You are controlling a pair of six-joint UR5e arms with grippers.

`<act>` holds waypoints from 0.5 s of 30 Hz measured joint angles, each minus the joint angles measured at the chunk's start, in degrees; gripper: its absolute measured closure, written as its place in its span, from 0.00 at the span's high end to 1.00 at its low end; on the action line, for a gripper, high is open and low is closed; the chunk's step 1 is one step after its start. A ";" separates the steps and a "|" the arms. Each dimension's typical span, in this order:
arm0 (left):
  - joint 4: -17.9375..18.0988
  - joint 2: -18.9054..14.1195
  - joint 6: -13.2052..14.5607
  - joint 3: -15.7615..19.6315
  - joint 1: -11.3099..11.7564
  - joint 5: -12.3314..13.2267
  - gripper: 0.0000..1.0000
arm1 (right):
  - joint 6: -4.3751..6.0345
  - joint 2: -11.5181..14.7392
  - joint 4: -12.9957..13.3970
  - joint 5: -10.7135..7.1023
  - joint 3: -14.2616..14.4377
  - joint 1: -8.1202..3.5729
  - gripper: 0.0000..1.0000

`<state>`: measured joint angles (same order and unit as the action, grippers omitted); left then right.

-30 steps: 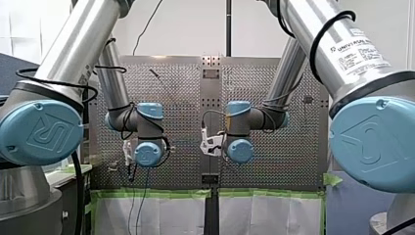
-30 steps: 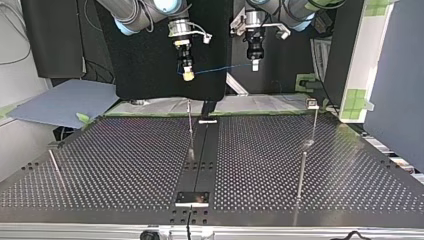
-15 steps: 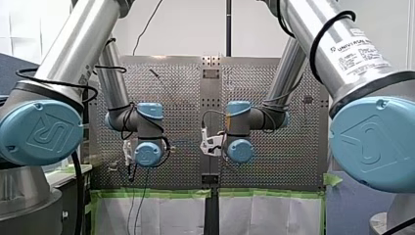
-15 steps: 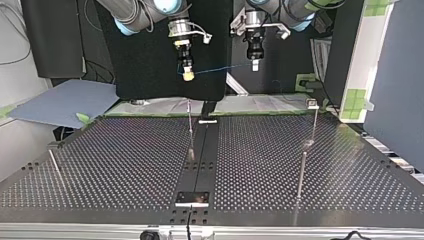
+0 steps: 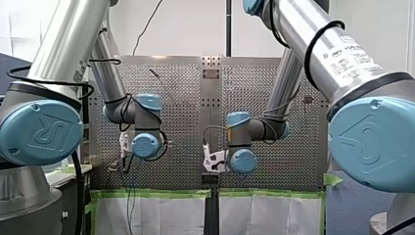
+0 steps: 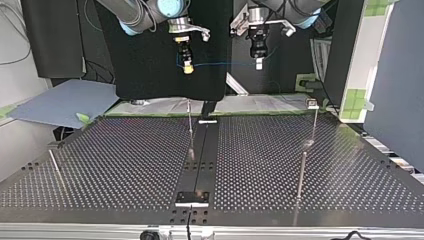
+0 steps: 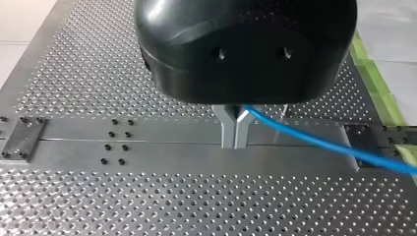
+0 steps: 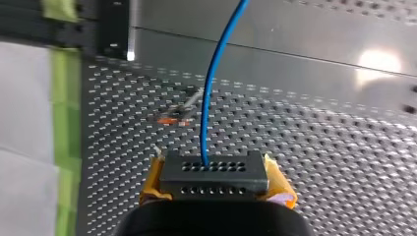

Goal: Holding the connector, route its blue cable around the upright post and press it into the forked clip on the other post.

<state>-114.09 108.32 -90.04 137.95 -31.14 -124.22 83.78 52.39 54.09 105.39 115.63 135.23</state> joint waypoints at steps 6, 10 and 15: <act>-1.73 -1.22 0.04 0.02 0.00 -0.01 0.00 | 0.00 -0.36 -0.92 0.00 0.00 -0.01 0.00; -1.91 -1.30 0.04 0.02 0.00 0.00 0.00 | 0.00 -0.37 -0.98 0.00 0.00 -0.01 0.00; -1.77 -0.75 0.01 -0.23 0.30 -0.06 0.00 | 0.08 -0.32 -1.09 0.07 -0.33 -0.06 0.00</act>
<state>-115.86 107.56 -90.03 137.72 -30.84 -124.28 83.86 52.07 53.00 105.46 115.30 135.17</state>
